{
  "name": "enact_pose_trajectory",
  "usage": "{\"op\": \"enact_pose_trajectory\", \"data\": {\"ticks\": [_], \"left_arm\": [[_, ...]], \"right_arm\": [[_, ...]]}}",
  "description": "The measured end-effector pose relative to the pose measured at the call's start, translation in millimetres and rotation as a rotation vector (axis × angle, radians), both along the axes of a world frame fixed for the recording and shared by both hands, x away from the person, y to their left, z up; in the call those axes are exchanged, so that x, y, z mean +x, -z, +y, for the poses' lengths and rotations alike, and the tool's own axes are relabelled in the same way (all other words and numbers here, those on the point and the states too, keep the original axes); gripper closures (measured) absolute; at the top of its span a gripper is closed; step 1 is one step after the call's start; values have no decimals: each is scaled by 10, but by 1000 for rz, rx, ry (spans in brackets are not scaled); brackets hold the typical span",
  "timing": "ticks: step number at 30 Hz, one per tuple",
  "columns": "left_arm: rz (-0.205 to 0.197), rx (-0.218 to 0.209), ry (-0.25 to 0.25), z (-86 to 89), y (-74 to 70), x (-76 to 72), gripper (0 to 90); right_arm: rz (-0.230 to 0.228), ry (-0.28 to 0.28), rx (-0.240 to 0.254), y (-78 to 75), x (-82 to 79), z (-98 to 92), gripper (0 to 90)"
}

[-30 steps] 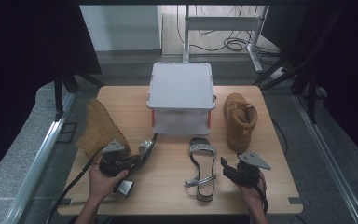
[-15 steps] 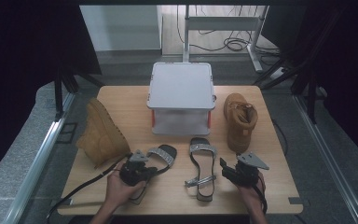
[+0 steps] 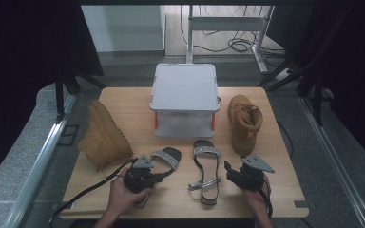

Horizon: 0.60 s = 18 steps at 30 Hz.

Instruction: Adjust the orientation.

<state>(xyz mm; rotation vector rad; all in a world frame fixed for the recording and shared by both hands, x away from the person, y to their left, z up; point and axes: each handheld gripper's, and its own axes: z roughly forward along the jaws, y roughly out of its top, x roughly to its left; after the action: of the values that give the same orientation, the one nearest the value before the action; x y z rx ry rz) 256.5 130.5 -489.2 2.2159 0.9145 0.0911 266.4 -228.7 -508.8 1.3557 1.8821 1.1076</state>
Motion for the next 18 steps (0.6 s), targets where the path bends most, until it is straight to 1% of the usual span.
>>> {"op": "enact_pose_trajectory", "data": {"ticks": [2, 4, 6, 8, 10, 12, 17, 18], "left_arm": [[6, 20, 4, -40, 11, -38, 888], [2, 55, 3, -84, 22, -68, 887], [22, 71, 8, -111, 62, -72, 886], [28, 107, 1, -122, 109, -72, 887], [44, 121, 1, -117, 150, -68, 888], [51, 112, 0, -100, 152, -61, 889], [59, 116, 6, -72, 154, -45, 892], [58, 123, 7, -70, 152, -45, 892]], "right_arm": [[-2, -5, 0, 1, -3, 11, 305], [-1, -14, 2, 1, -11, 28, 305], [0, -19, 0, 3, -16, 40, 305], [-2, -23, -1, 2, -21, 42, 305], [-4, -23, 0, -4, -26, 34, 305], [-3, -18, 4, -9, -24, 17, 305], [-4, -4, 5, -5, -14, -23, 306], [-2, -1, 7, -7, -16, -29, 306]]}}
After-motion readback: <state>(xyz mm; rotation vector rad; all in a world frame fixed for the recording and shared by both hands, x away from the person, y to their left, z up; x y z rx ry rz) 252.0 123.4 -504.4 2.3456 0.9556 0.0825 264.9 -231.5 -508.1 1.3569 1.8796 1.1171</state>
